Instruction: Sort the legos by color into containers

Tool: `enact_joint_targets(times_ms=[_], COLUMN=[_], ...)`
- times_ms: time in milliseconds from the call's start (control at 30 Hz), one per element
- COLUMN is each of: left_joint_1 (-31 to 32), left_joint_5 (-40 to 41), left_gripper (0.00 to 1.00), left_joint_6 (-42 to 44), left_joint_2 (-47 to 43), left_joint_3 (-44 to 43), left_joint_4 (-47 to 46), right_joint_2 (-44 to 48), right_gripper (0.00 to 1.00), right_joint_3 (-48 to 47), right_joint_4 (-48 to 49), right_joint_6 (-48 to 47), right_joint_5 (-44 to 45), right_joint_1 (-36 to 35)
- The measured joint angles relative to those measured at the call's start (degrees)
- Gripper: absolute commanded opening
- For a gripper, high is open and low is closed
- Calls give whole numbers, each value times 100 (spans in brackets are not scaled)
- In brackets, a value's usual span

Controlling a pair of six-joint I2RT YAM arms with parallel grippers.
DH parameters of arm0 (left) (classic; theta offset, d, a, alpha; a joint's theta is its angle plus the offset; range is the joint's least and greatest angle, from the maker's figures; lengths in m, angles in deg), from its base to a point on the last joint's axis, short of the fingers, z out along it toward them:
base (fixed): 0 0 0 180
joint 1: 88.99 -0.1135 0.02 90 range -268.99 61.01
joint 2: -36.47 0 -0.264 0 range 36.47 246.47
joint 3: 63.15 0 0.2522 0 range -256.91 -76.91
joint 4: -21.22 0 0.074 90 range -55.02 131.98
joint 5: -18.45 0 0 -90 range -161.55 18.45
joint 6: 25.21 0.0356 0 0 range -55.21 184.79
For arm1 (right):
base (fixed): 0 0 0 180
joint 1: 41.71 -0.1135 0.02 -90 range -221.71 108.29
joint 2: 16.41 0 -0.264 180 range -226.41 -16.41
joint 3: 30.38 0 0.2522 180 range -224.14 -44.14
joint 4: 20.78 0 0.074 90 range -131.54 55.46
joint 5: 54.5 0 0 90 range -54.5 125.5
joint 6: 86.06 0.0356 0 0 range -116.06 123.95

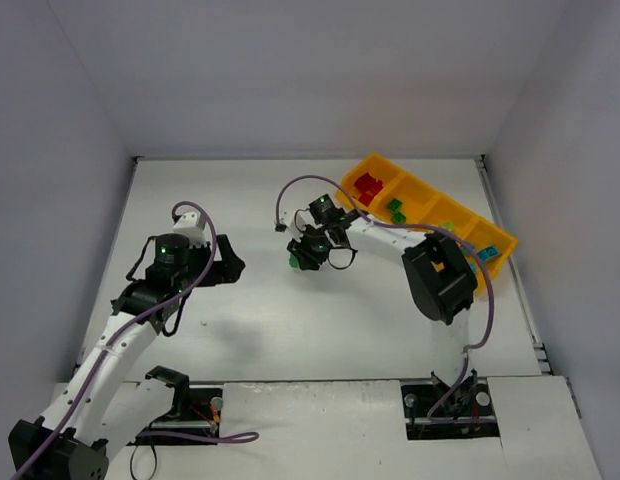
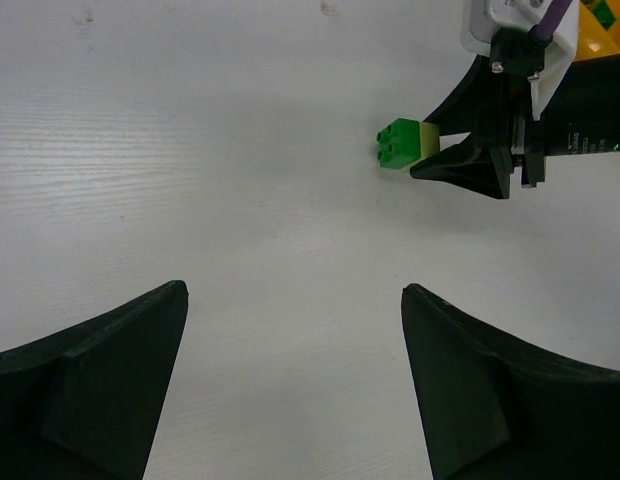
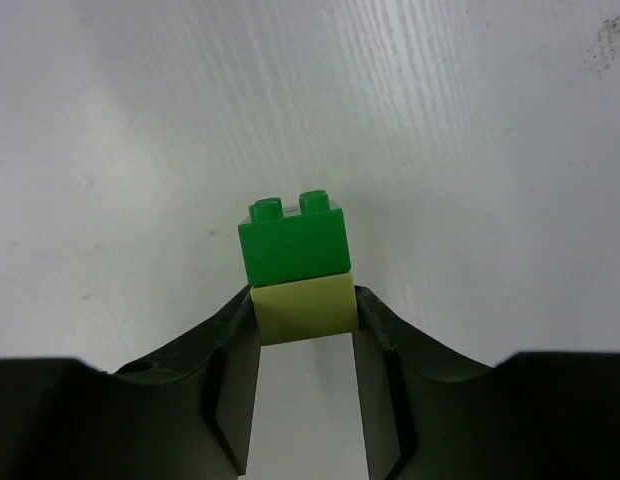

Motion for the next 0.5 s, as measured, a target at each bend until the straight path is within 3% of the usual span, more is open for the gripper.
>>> enact_joint_targets(times_ms=[267,500], left_joint_1=[0,0], left_joint_5=[-1069,-2013], left_gripper=[81,81], left_joint_6=[-461,-1021], left_joint_2=[398,782], left_joint_3=[-616,-931], left_joint_4=[-273,-859], right_joint_2=[2092,3233], right_gripper=[0,0], right_joint_3=[1108,1711], right_joint_4=[518,1032], right_joint_6=[743,1263], right_joint_5=[446,1086], right_joint_1=[-461,-754])
